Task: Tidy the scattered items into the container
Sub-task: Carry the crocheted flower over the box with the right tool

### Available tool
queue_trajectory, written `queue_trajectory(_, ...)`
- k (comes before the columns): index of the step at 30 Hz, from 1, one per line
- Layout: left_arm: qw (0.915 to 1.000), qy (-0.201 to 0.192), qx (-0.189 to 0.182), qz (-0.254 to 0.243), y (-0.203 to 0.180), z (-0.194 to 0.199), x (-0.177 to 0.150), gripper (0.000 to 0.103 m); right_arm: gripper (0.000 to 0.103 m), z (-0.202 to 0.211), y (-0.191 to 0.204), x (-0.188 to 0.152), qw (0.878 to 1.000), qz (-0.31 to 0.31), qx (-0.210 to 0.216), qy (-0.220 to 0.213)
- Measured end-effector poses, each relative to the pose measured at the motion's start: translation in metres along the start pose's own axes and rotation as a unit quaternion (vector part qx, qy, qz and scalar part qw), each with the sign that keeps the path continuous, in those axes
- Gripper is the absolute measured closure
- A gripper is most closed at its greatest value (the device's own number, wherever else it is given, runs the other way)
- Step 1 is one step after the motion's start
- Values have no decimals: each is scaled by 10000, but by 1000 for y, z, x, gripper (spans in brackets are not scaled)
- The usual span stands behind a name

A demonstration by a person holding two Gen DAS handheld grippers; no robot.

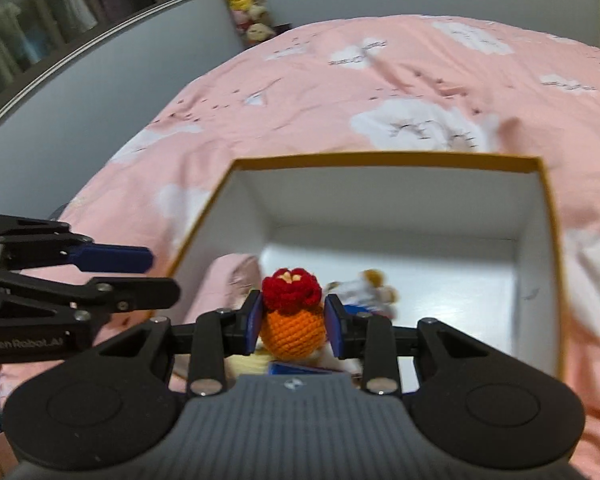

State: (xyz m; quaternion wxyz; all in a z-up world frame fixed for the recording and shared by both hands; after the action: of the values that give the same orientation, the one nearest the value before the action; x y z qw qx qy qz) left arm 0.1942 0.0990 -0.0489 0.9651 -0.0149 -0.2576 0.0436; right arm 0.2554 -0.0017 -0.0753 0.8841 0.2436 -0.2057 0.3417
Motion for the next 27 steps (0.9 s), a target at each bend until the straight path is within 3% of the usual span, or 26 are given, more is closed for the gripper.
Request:
queue_trajectory(5, 9993, -104, 23, 346, 16, 4, -14, 70, 67, -14, 18, -5, 9987, -251, 425, 148)
queue_trajectory(12, 9974, -251, -35, 674, 25, 9, -32, 70, 67, -13, 11, -5, 9994, 49, -344, -36)
queue_trajectory(20, 9964, -359, 24, 765, 35, 8, -30, 70, 67, -17, 7, 30, 9988, -29, -376, -304)
queue_trajectory(27, 9963, -309, 63, 795, 51, -2, -19, 70, 67, -66, 16, 57, 9996, -157, -213, -90)
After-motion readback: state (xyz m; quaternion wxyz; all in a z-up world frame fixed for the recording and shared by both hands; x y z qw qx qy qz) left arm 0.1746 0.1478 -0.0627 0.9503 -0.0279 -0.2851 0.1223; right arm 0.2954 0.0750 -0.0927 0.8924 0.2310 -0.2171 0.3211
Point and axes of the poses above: each gripper's, at about its wrist camera, not at the fingertips, and z roughly against the way its jaws point, y to its left, x to its top, the point moved 10 cm from there along -z, roughly the way its jaws point, and after that the axes turned 8 degrees about y, right-handed, at the moved point
